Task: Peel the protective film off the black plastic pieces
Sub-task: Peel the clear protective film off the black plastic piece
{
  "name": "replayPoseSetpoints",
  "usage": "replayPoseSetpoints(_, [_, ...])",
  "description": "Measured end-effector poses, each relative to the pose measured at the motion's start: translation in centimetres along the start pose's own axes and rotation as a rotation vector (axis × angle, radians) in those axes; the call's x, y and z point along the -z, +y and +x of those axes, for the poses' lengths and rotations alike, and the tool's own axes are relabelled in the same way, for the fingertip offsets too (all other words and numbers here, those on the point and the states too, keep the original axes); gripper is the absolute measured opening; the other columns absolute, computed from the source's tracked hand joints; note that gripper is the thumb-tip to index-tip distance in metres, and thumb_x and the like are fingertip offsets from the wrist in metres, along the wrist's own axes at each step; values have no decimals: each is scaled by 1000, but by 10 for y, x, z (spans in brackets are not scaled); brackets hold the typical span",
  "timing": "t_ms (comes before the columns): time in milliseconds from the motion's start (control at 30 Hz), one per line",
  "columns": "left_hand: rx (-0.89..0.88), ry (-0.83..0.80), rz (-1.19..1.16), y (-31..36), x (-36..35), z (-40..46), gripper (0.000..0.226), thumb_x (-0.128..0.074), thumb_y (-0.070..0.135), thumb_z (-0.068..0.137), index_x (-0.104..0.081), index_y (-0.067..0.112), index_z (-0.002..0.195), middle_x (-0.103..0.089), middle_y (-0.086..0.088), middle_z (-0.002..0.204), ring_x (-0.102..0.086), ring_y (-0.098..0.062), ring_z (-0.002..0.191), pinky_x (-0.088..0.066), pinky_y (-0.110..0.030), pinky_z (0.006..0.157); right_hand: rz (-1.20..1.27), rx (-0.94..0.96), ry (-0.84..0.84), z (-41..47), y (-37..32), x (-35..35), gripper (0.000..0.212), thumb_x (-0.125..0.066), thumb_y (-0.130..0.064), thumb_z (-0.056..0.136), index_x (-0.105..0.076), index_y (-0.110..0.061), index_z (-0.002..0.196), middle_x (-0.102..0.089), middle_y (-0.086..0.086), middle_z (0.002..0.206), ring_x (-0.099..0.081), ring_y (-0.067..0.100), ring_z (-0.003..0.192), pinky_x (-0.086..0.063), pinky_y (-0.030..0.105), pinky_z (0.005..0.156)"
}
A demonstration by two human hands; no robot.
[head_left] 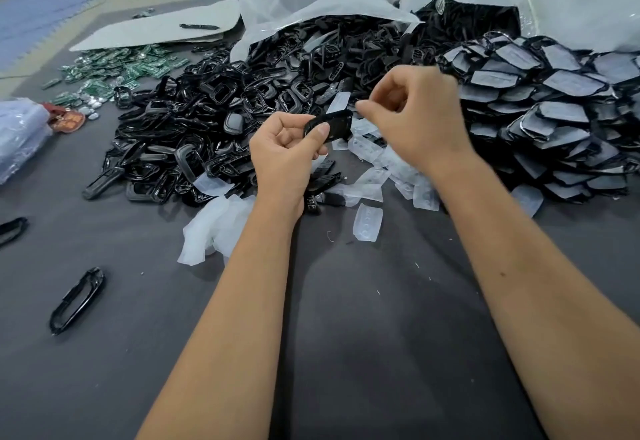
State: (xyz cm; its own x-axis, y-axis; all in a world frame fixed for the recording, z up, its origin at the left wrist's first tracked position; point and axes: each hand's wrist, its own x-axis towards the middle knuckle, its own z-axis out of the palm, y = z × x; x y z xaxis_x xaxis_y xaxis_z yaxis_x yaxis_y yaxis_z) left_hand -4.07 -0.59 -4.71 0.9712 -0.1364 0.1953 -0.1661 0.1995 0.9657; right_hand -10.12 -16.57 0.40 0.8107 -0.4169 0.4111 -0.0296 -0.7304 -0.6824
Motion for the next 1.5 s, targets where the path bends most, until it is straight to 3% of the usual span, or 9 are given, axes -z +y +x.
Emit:
replayPoseSetpoints(133, [15,10,9,0,-1,1,19,-76,-6,88,-64,10,87,-63,9,59,-61,-11,53,-52,-20,58,-320,-85,-155,17,11,39,11,-84,-27,85,-77,-21,91,-75,2,90,-71,20,90,-60,38,89])
replayPoseSetpoints(333, [16,9,26,-1,-3,0,19,-76,-4,88,-65,12,87,-66,10,60,-62,-10,54,-52,-20,57,-491,-195,-428,23,8,47,45,-94,-29,74,-76,-17,113,-76,7,104,-71,28,98,-59,45,93])
replayPoseSetpoints(667, [11,41,2,2,-2,-1,20,-76,-4,88,-65,13,87,-63,13,58,-63,-11,54,-52,-18,57,-478,-146,-334,21,8,43,21,-80,0,80,-80,-17,91,-76,8,93,-73,28,88,-62,43,85])
replayPoseSetpoints(833, [20,79,-9,1,-2,-1,20,-76,-4,89,-65,13,86,-62,12,57,-62,-11,54,-51,-18,59,-484,-161,-440,20,5,37,40,-91,-19,79,-72,-17,114,-73,8,106,-70,29,98,-60,46,90])
replayPoseSetpoints(1033, [26,96,-3,1,-3,-1,20,-77,-4,88,-65,13,87,-64,9,60,-62,-11,55,-51,-19,58,-494,-110,-403,19,7,31,27,-82,-6,82,-76,-18,106,-73,8,103,-71,28,93,-61,43,87])
replayPoseSetpoints(1200, [-17,229,-22,0,-4,0,17,-77,-2,88,-66,12,88,-67,2,69,-64,-13,57,-53,-22,61,-279,27,-139,27,-1,29,20,-75,-1,83,-82,-18,91,-76,3,85,-70,10,74,-56,18,72])
replayPoseSetpoints(1333, [-91,407,-8,-2,-2,2,18,-74,4,88,-64,18,89,-67,-1,75,-67,-18,62,-55,-30,62,66,-41,-443,23,-12,19,15,-91,-26,78,-79,-20,84,-75,-3,71,-65,3,54,-48,14,51])
replayPoseSetpoints(1400, [-118,458,12,-3,0,3,20,-73,5,88,-65,23,91,-67,-1,79,-67,-23,69,-55,-31,66,-21,-58,-420,22,-6,6,19,-90,-32,80,-78,-18,83,-75,-2,73,-67,5,60,-51,18,54])
replayPoseSetpoints(1500, [-127,454,49,-4,1,4,19,-73,5,89,-69,24,89,-67,-1,82,-64,-24,71,-57,-34,68,-312,-62,-348,18,0,-16,30,-89,-39,81,-78,-13,91,-75,6,90,-72,21,85,-61,34,81])
